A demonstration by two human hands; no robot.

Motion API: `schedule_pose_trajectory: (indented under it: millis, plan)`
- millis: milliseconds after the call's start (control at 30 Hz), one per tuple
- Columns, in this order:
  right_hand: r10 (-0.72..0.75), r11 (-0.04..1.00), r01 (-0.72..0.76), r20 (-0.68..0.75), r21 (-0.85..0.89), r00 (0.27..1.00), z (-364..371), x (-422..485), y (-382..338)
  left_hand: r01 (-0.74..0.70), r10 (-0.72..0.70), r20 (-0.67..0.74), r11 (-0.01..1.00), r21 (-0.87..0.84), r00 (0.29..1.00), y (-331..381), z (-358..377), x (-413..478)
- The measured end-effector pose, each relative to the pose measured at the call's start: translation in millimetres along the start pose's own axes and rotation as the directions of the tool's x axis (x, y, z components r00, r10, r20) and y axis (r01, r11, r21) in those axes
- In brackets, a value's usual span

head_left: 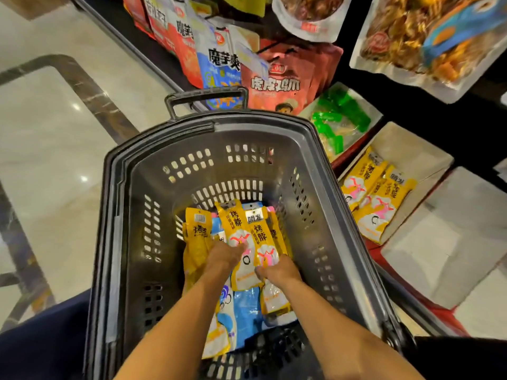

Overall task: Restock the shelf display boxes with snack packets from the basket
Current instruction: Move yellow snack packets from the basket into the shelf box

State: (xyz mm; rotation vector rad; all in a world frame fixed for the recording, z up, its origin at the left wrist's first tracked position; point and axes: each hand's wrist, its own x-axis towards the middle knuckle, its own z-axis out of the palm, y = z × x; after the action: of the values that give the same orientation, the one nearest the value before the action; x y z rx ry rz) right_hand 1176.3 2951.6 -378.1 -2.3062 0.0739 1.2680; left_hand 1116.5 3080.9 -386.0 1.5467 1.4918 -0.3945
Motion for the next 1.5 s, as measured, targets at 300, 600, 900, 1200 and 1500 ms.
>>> schedule_pose_trajectory:
  millis: [300, 600, 900, 1200, 1500]
  plan:
    - [-0.019, 0.999, 0.021, -0.042, 0.04, 0.999, -0.8, 12.6, 7.4, -0.024, 0.046, -0.15, 0.989, 0.144, 0.988, -4.8, 15.0, 9.6]
    - [-0.108, 0.984, 0.113, -0.042, 0.136, 0.993, -25.6, -42.7, -24.4, -0.202, 0.194, -0.139, 0.979, -0.043, 0.971, -7.6, -45.5, -20.7]
    - [-0.388, 0.858, 0.394, -0.088, 0.33, 0.917, -79.7, -144.9, -58.1, -0.47, 0.442, -0.18, 0.866, -0.169, 0.879, 27.2, -122.9, -148.1]
    - [-0.421, 0.66, 0.534, -0.329, 0.528, 0.845, -171.6, -178.4, -47.4, -0.722, 0.708, -0.142, 0.682, -0.113, 0.692, 107.2, -102.1, -245.5]
    - [-0.055, 0.54, 0.361, -0.396, 0.76, 0.916, -243.1, -113.9, 8.1, -0.79, 0.776, 0.153, 0.59, 0.17, 0.612, 217.5, -12.9, -251.1]
